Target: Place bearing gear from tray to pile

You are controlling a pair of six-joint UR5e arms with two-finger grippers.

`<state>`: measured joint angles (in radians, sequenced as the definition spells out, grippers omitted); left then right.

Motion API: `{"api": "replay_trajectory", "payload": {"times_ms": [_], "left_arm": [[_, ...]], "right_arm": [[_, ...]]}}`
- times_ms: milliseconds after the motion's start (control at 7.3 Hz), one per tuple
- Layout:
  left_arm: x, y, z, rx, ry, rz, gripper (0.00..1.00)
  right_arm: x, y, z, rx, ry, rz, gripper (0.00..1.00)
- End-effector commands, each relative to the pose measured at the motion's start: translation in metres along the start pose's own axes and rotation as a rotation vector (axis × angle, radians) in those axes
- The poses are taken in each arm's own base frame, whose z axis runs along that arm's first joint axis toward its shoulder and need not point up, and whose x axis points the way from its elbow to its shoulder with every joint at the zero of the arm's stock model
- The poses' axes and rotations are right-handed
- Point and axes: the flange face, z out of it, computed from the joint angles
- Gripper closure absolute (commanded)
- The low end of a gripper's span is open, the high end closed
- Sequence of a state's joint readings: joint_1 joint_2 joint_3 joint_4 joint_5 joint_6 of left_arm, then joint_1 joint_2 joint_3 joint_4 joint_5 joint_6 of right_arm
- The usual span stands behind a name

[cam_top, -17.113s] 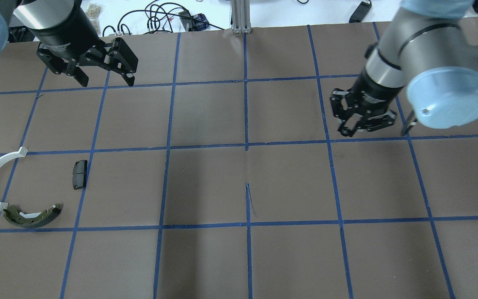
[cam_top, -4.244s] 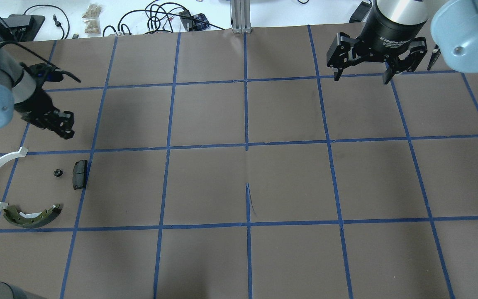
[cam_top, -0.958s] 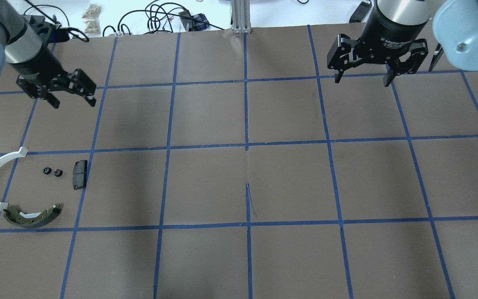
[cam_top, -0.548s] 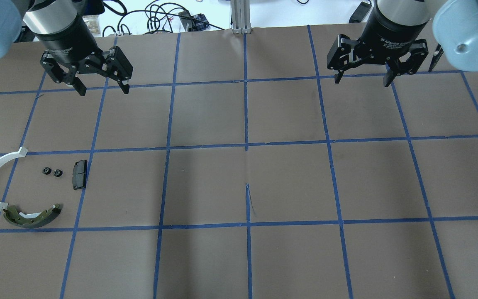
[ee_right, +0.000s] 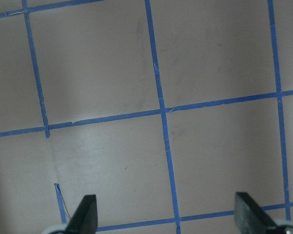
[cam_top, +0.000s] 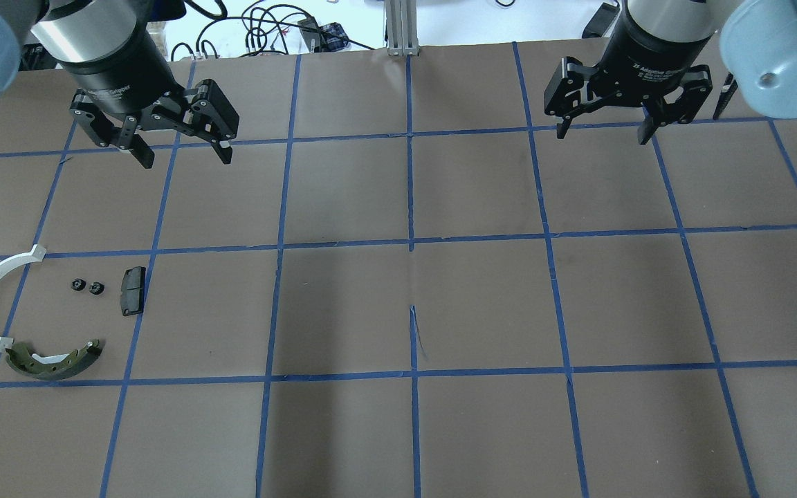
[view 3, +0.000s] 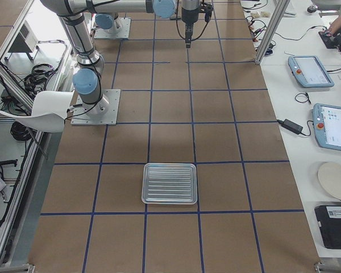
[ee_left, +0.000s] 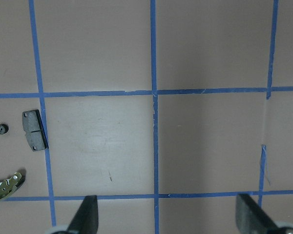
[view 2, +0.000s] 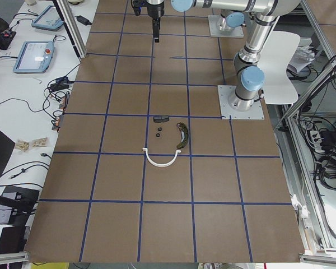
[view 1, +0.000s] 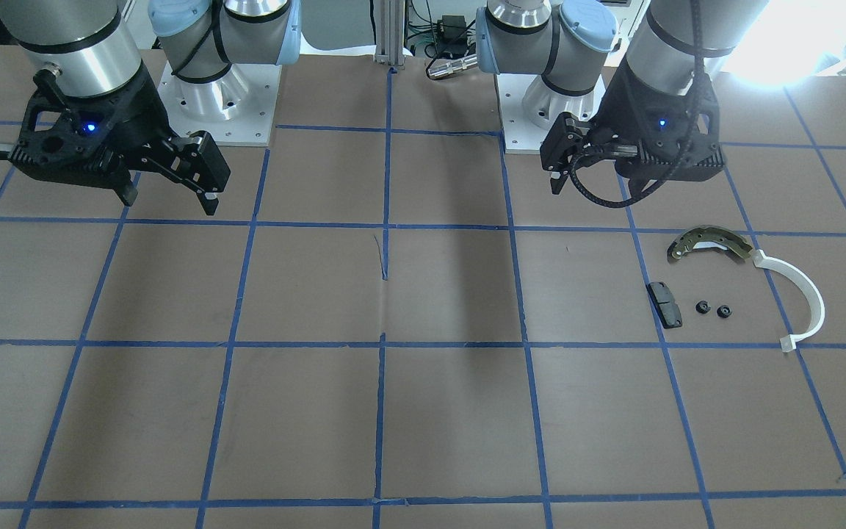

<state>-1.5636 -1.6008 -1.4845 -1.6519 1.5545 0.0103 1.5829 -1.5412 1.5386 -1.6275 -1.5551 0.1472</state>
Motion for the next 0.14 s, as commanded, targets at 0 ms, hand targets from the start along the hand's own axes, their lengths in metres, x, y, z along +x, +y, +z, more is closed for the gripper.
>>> {"api": "replay_trajectory", "payload": {"times_ms": [0], "left_arm": [[-0.0023,0.0005,-0.0007,0.005,0.002,-0.003,0.00]], "right_arm": [[0.0001,-0.0003,0.0006,-0.001,0.002,0.000,0.00]]}}
